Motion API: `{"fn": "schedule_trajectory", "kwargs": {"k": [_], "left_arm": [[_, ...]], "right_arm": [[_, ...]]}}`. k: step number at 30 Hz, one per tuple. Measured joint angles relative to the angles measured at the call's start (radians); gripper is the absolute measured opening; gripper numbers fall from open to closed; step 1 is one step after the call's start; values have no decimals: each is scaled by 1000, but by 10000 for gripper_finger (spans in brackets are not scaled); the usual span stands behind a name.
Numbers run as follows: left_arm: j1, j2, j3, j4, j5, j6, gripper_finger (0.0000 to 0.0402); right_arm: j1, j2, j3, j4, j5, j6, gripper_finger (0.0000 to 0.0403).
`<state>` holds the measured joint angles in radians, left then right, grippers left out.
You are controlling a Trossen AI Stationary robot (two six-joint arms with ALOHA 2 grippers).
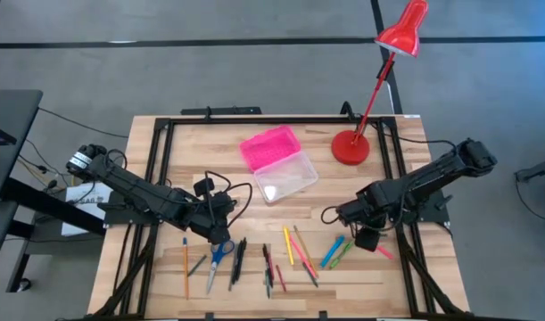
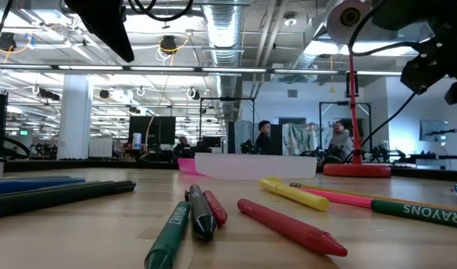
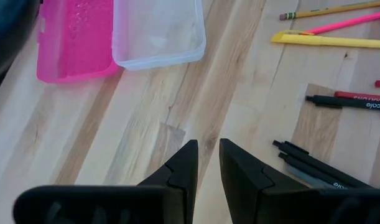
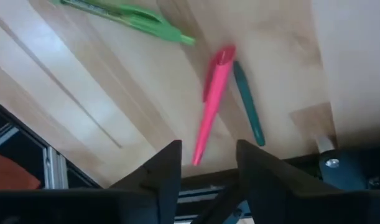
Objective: Pick & place school supplies into a supply box
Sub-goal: Put the green crayon into the pink supply box
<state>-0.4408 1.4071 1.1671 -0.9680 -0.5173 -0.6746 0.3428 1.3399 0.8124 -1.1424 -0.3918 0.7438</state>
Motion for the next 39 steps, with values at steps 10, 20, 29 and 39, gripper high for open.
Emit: {"fn": "schedule_trajectory", "kwargs": {"k": [10,20,29,39], "left_arm": [[0,0,0,1,-1,3,61],[0,0,0,3,6,-1,61],[0,0,0,17,14,-4,61],[0,0,0,17,11,-2,61]], "right_arm": [[30,209,0,-28,-15,17,137],[28,353,0,3,-20,-43,113],[20,415,-1,3,9,-45,112],[19,411,-30,74,35,-39,111]]}}
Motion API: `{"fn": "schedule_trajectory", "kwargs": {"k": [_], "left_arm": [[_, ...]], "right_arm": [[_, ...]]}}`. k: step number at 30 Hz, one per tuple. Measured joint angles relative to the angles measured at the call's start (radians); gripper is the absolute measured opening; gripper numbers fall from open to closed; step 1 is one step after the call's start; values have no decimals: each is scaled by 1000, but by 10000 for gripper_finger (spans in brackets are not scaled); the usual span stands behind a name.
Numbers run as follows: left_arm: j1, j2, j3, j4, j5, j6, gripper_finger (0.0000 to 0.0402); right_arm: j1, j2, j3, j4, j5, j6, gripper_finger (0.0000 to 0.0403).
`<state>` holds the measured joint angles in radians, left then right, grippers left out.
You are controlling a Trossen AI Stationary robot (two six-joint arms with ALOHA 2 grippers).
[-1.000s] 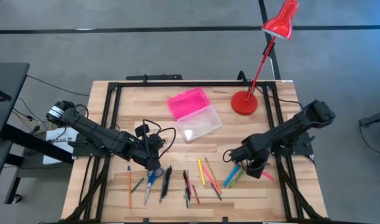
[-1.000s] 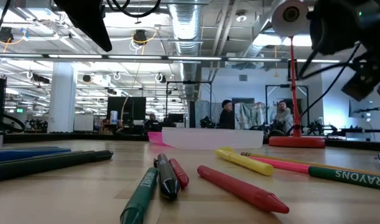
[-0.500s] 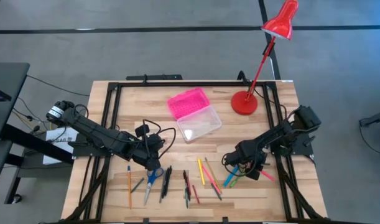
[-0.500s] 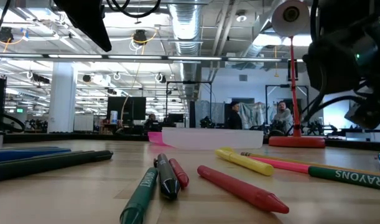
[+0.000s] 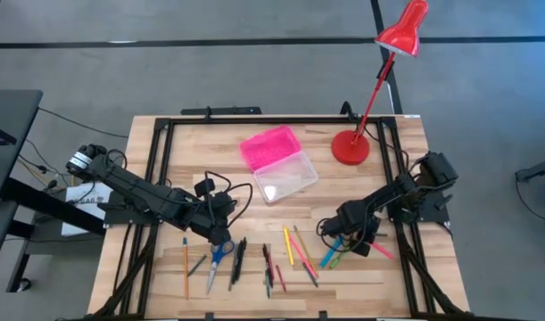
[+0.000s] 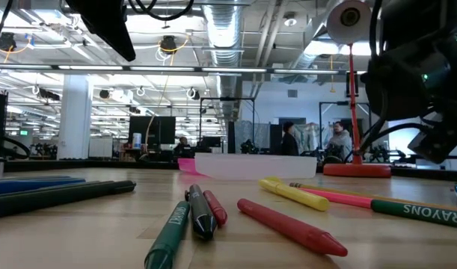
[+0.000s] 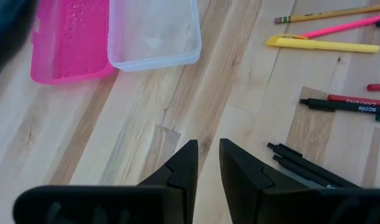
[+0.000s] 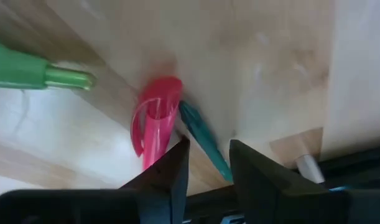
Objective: Pick & place school supplies into a supply box
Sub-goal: Put the green crayon into the pink supply box
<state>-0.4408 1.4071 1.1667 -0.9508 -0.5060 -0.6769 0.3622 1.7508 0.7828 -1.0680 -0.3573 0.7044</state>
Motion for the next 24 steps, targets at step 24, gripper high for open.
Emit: {"fn": "schedule_trajectory", "kwargs": {"k": [24], "left_arm": [[0,0,0,0,-4,0,61]], "right_arm": [[-41,1,-10,25,8,3,11]]}}
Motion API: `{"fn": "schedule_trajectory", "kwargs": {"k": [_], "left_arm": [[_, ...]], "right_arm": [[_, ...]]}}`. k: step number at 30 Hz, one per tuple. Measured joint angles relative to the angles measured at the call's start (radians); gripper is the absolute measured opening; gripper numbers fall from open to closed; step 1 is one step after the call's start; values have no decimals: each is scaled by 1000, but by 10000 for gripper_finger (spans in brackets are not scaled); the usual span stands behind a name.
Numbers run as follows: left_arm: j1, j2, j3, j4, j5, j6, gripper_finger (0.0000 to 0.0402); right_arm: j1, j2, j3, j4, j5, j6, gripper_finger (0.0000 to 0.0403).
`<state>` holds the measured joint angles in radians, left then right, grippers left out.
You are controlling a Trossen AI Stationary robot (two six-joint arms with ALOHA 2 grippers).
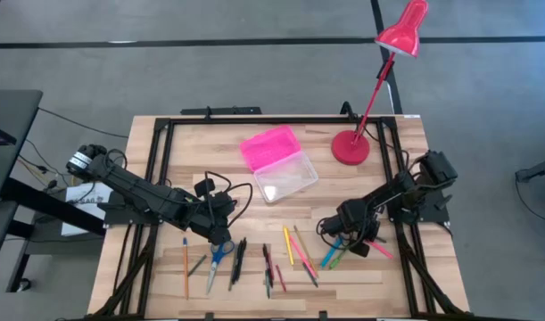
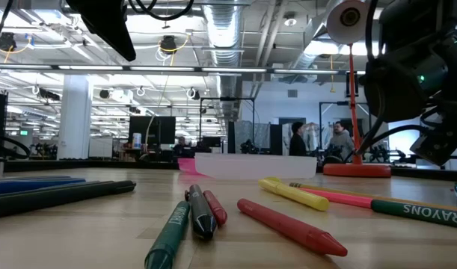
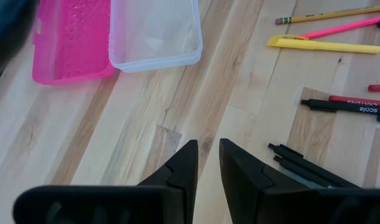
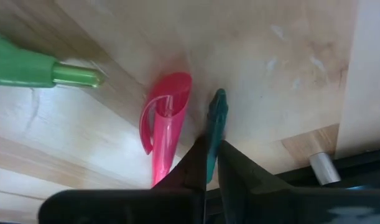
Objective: Pick & place school supplies into a supply box
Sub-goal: Put the green crayon into the pink supply box
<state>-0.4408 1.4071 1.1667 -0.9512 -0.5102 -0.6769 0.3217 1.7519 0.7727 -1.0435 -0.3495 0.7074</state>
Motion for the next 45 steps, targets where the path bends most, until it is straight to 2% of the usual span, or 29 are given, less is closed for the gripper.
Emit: {"fn": "schedule_trajectory", "kwargs": {"k": [10,23,45], "left_arm": [[0,0,0,0,0,2,61],[0,0,0,0,-9,2,61],[0,0,0,0,-23,1,61]], "right_arm": [[-35,0,6,-2,24,0,11],[-70,-110,36,59,224,28,1],[-89,-330,37,223,272,48,0]]}}
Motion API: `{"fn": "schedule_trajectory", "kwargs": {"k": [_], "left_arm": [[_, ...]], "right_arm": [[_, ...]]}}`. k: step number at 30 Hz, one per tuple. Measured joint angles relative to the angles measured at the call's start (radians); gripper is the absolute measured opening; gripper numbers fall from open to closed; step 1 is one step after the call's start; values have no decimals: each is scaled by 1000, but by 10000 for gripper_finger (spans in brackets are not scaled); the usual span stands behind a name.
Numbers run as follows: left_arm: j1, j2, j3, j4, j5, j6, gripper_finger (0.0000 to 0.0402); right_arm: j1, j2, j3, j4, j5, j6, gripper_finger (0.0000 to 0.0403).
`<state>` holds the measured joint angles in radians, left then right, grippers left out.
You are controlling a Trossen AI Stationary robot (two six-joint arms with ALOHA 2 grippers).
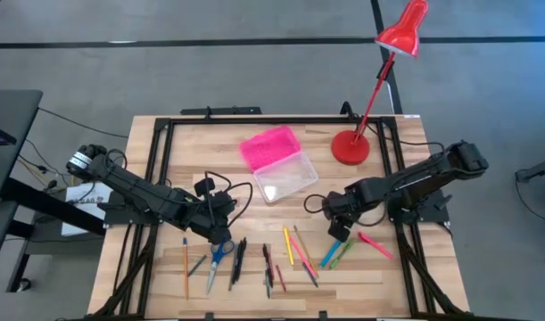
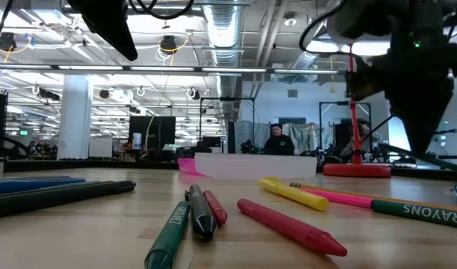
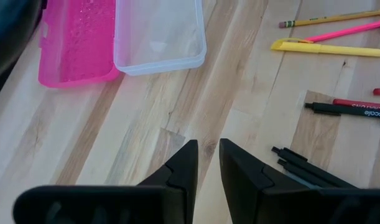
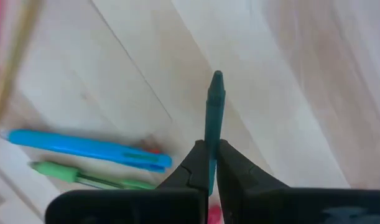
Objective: Pick & place school supplies into a supply box
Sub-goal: Put the green crayon into the pink supply box
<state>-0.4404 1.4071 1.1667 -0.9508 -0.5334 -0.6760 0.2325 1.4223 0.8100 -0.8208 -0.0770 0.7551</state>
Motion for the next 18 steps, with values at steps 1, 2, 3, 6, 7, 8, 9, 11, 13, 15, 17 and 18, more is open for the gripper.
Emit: {"fn": "schedule_trajectory", "kwargs": {"k": [1,2,3,6,7,8,9,11,13,15,17,18], "left_arm": [[0,0,0,0,-5,0,61],[0,0,0,0,-8,0,61],[0,0,0,1,-11,0,61],[0,0,0,3,-27,-1,61],[0,0,0,3,-32,0,61],[0,0,0,3,-38,1,61],[0,0,0,3,-48,5,61],[0,0,0,3,-71,11,61],[0,0,0,3,-104,20,61],[0,0,0,3,-142,25,61],[0,0,0,3,-174,25,61],[0,0,0,4,-187,25,61]], "right_arm": [[0,-12,0,7,5,0,0],[0,-26,0,10,15,0,0],[0,-40,0,16,25,0,0],[0,-78,0,36,48,-1,0],[0,-89,0,41,61,-3,0],[0,-100,0,51,76,-9,0],[0,-110,0,67,88,-22,0],[-4,-123,7,82,115,-55,0],[-15,-116,38,81,140,-105,0],[-37,-98,86,76,163,-168,0],[-63,-68,143,74,183,-243,0],[-78,-50,172,74,189,-281,0]]}}
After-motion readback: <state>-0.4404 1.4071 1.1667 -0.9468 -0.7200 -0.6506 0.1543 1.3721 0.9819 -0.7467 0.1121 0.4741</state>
